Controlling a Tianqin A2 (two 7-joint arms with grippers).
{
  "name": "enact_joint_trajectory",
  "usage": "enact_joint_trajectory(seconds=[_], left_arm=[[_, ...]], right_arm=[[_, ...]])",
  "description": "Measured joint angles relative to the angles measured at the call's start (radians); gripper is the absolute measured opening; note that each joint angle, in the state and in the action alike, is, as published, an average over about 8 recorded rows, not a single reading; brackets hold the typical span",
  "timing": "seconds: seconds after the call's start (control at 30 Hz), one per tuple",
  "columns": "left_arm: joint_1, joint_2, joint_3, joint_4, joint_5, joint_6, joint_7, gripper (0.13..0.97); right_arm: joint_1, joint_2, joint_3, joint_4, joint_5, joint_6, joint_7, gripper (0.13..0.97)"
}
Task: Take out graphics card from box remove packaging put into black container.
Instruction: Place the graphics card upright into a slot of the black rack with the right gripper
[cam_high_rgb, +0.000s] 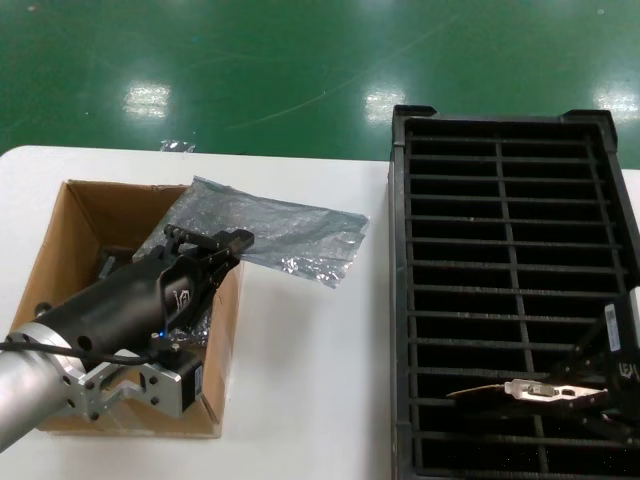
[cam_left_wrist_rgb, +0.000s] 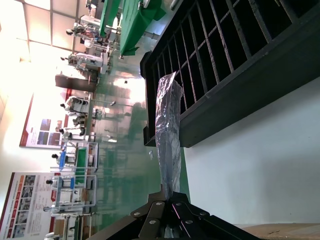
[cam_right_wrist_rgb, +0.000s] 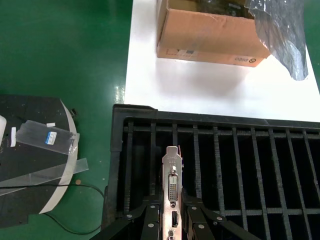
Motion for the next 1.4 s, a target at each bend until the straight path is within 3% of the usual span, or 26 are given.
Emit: enact_joint_trajectory(seconds=[0.5,1.4], left_arm=[[0.000,0.000,0.000,0.000,0.000,0.000,0.000,0.138],[0.000,0.000,0.000,0.000,0.000,0.000,0.000,0.138]], right_arm=[[-0.002,0.040,0.022,0.076,0.048,0.000,0.012,0.191],[0.035,0.010,-0.078,0.037,-0.019,0.000,-0.043,0.191]])
